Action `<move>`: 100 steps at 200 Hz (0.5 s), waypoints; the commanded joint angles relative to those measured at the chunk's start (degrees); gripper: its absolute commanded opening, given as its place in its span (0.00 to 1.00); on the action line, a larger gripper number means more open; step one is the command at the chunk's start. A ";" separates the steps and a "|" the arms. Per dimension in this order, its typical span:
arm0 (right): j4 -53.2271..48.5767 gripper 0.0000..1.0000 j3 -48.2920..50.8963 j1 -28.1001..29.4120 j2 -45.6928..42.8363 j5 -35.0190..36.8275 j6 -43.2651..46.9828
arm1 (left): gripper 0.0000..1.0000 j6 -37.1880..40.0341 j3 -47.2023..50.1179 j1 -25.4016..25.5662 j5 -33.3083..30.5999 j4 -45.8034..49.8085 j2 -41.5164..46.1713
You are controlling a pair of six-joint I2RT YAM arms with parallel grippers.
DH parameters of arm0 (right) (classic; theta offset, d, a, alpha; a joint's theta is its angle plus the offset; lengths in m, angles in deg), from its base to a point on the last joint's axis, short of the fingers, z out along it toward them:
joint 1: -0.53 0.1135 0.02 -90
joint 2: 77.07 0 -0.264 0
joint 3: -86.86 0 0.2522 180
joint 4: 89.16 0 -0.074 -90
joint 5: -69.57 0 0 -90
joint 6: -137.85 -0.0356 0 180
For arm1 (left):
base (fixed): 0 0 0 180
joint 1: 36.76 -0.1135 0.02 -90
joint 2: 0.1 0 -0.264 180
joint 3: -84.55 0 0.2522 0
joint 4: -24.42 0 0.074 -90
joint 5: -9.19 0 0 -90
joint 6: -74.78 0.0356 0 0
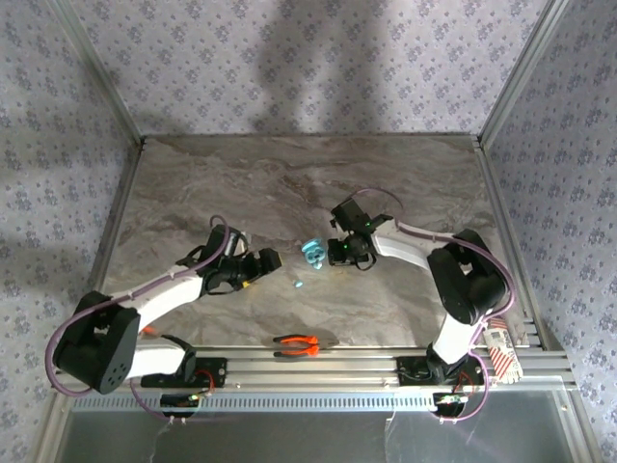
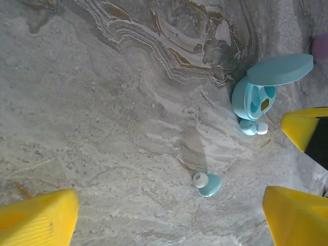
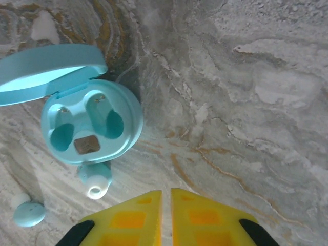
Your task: Insert the wireless bluetooth earbuds into the charging case
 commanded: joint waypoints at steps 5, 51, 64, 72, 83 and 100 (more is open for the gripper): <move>-1.63 0.12 -3.25 0.69 3.04 -0.85 0.71 | 0.85 0.67 -1.62 -0.24 1.52 -1.30 -1.28; -1.72 0.13 -6.52 2.86 6.27 -1.29 1.46 | 0.80 0.73 -1.47 -0.24 1.67 -1.66 -1.77; -2.26 0.13 -7.41 3.75 6.72 -0.92 1.80 | 0.80 0.84 -1.38 -0.24 1.72 -1.66 -1.74; -2.54 0.13 -7.74 4.39 6.82 -0.62 2.10 | 0.79 0.94 -1.29 -0.25 1.68 -1.66 -1.67; -3.00 0.13 -8.00 5.24 6.74 -0.04 2.42 | 0.79 0.98 -1.27 -0.24 1.72 -1.66 -1.56; -3.78 0.13 -8.15 6.53 6.65 0.97 2.81 | 0.79 1.02 -1.01 -0.31 1.69 -1.75 -1.51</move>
